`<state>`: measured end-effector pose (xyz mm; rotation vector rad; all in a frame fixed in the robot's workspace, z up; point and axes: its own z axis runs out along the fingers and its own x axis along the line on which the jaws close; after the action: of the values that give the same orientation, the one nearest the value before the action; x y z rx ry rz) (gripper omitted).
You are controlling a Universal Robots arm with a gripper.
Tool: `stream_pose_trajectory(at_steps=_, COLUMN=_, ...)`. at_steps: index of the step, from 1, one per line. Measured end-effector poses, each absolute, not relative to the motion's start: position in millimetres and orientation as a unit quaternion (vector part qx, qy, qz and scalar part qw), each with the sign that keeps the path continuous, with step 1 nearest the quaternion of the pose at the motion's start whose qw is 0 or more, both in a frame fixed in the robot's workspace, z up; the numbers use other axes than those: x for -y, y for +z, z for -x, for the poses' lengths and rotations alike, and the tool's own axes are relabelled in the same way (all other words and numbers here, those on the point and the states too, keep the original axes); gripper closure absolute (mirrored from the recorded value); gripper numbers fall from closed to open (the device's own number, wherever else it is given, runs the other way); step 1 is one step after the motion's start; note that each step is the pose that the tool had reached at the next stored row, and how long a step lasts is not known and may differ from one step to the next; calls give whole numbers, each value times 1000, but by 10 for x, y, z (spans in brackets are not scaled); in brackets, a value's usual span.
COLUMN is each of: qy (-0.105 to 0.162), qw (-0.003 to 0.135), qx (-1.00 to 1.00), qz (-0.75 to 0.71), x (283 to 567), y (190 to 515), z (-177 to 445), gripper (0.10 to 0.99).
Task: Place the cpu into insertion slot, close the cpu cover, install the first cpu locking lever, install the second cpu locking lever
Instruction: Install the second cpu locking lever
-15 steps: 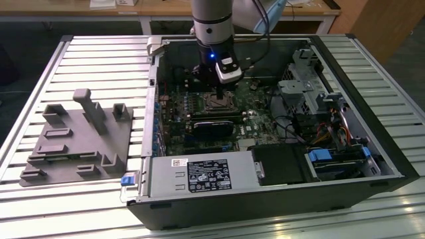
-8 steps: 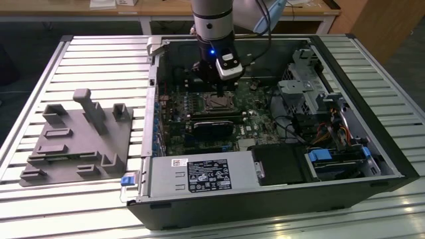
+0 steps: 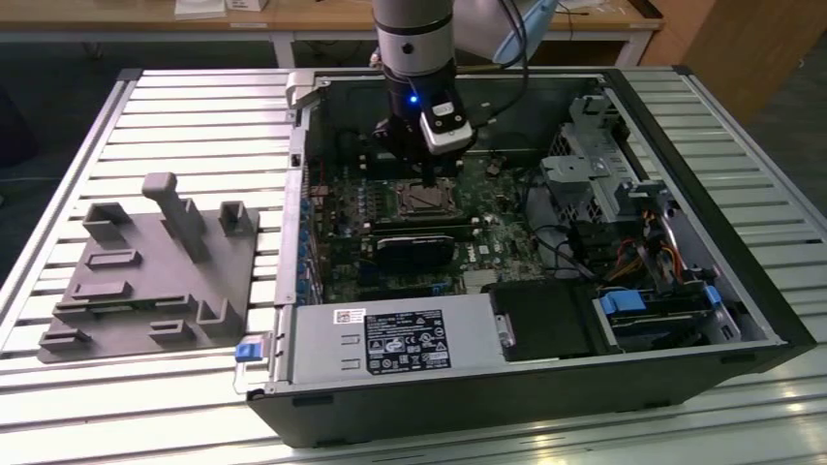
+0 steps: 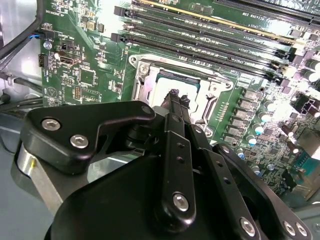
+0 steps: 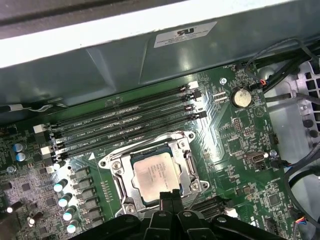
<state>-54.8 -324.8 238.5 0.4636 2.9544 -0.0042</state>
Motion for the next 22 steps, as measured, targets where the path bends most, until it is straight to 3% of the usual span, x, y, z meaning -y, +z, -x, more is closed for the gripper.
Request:
stream_pose_trajectory(at_steps=18, qy=-2, qw=75, qx=-985, qz=-155, x=3248, y=2506, z=548, gripper=980)
stream_pose_trajectory(at_steps=22, qy=-4, qw=59, qx=-986, qz=-155, x=3256, y=2504, z=518, gripper=980)
